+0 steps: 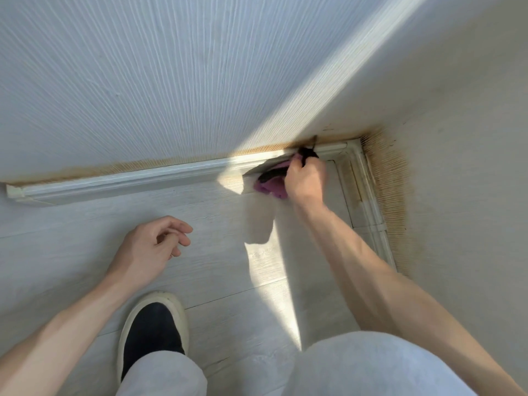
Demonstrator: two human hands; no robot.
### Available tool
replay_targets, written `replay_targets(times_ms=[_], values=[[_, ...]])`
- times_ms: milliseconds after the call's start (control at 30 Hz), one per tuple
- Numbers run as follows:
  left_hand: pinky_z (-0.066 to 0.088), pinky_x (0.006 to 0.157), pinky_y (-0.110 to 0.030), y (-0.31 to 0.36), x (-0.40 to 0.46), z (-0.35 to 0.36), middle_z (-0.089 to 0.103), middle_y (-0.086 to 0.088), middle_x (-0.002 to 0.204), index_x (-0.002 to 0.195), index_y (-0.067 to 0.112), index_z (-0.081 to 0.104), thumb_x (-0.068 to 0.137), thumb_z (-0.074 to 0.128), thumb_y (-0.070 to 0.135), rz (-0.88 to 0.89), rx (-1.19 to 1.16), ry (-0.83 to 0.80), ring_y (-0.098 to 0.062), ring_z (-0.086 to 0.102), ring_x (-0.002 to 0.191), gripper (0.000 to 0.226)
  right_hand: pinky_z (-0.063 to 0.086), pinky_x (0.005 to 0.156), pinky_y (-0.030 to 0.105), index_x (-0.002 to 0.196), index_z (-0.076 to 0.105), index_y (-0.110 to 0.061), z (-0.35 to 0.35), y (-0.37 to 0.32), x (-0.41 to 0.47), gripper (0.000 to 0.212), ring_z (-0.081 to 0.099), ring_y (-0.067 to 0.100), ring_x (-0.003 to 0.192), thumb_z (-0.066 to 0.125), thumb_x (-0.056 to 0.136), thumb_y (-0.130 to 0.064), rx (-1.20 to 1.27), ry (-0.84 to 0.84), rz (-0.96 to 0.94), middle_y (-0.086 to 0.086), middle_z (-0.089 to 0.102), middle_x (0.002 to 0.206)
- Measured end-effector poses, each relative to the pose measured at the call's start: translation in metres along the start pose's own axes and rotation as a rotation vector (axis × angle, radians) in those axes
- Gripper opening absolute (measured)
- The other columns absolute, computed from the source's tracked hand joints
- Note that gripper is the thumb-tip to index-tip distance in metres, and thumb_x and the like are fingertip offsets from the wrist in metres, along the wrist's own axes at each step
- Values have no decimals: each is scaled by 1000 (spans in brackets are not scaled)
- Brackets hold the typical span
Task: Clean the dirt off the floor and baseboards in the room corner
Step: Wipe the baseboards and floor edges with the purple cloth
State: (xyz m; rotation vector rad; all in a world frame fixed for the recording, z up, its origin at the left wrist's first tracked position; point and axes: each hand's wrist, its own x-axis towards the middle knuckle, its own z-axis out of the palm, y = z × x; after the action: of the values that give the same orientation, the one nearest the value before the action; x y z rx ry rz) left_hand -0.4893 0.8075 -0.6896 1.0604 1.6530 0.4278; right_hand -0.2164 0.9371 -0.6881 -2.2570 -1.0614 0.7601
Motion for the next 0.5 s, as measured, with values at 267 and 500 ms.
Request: replay_targets(times_ms=[267, 500], values=[[56, 88, -43, 5, -4, 11, 75, 12, 93, 99, 30, 72, 94, 53, -1, 58, 92, 40, -9, 68, 86, 36, 62, 61, 27, 96, 62, -8, 17, -20, -23, 12, 73, 19, 65, 60, 88, -17, 349, -113, 242, 13, 71, 84], [5, 128, -42, -8, -10, 29, -22, 2, 169, 162, 37, -6, 98, 51, 58, 197, 992, -199, -21, -17, 157, 88, 64, 82, 49, 88, 70, -11, 14, 7, -2, 1, 75, 27, 82, 70, 87, -11, 653, -36, 408, 10, 75, 91]])
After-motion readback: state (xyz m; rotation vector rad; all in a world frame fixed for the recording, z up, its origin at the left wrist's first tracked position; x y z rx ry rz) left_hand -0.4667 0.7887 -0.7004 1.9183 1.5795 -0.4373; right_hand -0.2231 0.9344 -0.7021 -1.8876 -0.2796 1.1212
